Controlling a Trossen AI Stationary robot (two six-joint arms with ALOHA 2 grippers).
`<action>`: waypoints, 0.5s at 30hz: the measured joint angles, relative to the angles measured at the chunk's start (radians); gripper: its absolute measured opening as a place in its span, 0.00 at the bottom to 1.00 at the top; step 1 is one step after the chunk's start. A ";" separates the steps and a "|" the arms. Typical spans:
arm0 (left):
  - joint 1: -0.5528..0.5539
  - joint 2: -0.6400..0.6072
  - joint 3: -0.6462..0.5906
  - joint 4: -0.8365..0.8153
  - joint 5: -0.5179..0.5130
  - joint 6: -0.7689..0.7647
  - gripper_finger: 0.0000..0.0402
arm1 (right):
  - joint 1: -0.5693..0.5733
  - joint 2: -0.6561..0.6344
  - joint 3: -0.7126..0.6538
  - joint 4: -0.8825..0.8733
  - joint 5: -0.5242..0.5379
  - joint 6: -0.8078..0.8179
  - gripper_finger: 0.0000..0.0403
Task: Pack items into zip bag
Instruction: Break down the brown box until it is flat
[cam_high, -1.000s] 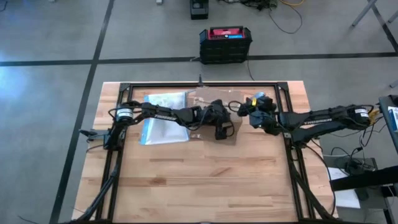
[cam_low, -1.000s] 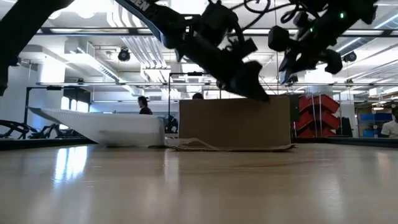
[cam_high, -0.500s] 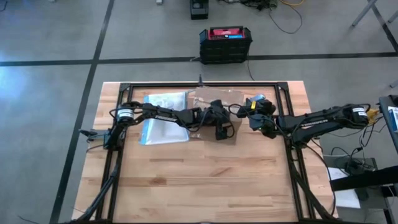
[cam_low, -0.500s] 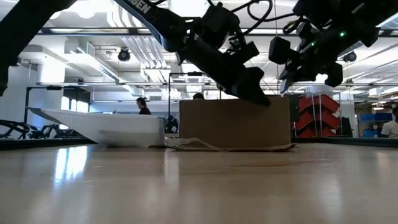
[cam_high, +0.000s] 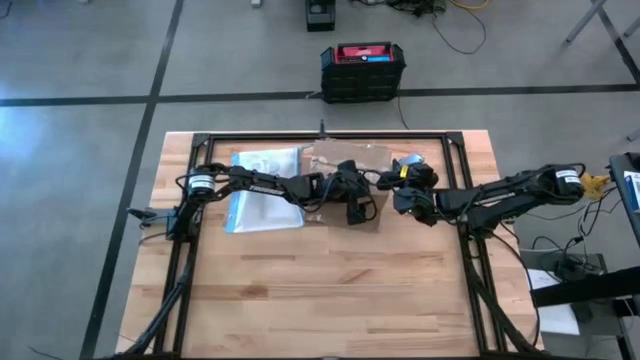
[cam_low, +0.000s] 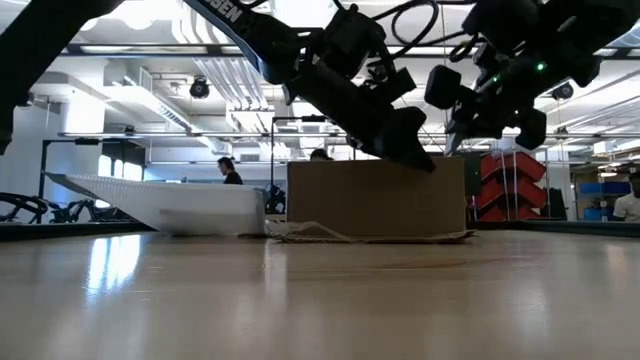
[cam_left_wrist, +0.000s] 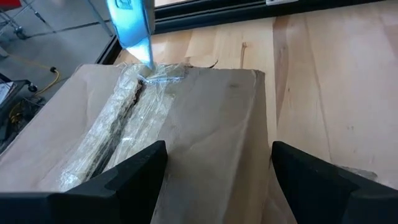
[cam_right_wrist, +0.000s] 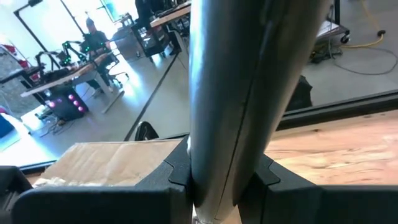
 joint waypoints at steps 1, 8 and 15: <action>0.000 0.000 0.000 0.000 0.000 0.000 0.69 | 0.000 0.004 0.002 0.000 0.003 -0.001 0.14; 0.000 0.000 0.000 -0.006 -0.001 -0.004 0.69 | 0.025 -0.016 0.017 -0.001 0.024 -0.053 0.14; 0.002 -0.001 -0.014 0.002 -0.016 -0.008 0.69 | 0.037 -0.004 0.033 -0.002 0.025 -0.116 0.14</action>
